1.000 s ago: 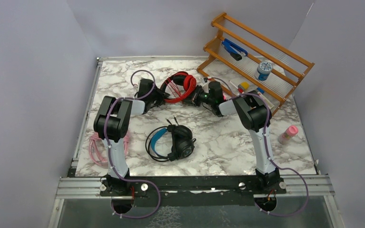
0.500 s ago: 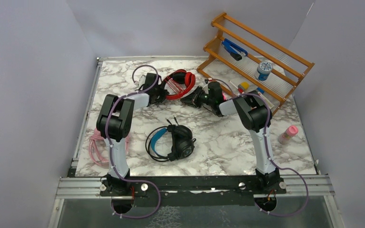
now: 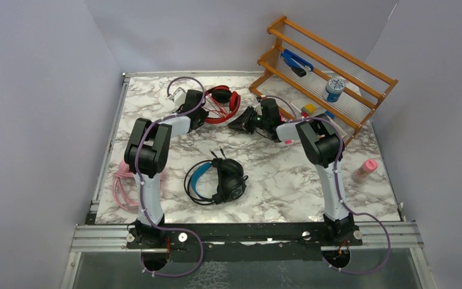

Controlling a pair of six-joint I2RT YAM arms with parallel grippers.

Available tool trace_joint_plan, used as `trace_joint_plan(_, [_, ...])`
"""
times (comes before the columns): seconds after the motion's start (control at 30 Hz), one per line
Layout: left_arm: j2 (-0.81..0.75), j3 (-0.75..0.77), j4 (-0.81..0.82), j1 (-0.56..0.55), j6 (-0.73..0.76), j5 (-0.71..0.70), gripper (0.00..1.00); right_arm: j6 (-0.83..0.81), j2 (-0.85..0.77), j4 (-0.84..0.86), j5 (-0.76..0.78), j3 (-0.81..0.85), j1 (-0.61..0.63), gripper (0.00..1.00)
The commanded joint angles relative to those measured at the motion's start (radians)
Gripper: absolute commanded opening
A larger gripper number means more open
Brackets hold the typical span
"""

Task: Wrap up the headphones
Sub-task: Place the headphones at the center of the board, then adjust the headphones at the center of the board.

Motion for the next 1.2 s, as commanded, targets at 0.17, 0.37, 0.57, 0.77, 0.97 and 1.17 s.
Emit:
trace_joint_plan(0.17, [0.126,0.031,-0.280,0.014,0.037,-0.124,0.00,-0.162,-0.123,-0.164,0.001,0.027,-0.002,0.23])
trace_joint_plan(0.37, [0.137,0.084,-0.350,0.027,0.078,-0.085,0.20,-0.363,-0.283,-0.337,0.064,0.022,-0.003,0.28])
trace_joint_plan(0.57, [0.111,0.087,-0.371,0.051,0.147,-0.012,0.40,-0.510,-0.422,-0.476,0.131,0.010,-0.003,0.29])
trace_joint_plan(0.77, [0.095,0.099,-0.423,0.081,0.186,0.062,0.49,-0.618,-0.563,-0.572,0.194,-0.002,-0.003,0.32])
trace_joint_plan(0.97, [0.059,0.091,-0.456,0.091,0.246,0.087,0.60,-0.658,-0.665,-0.602,0.209,-0.029,-0.003,0.35])
trace_joint_plan(1.17, [-0.017,0.057,-0.475,0.104,0.286,0.124,0.68,-0.722,-0.705,-0.682,0.194,-0.005,-0.002,0.39])
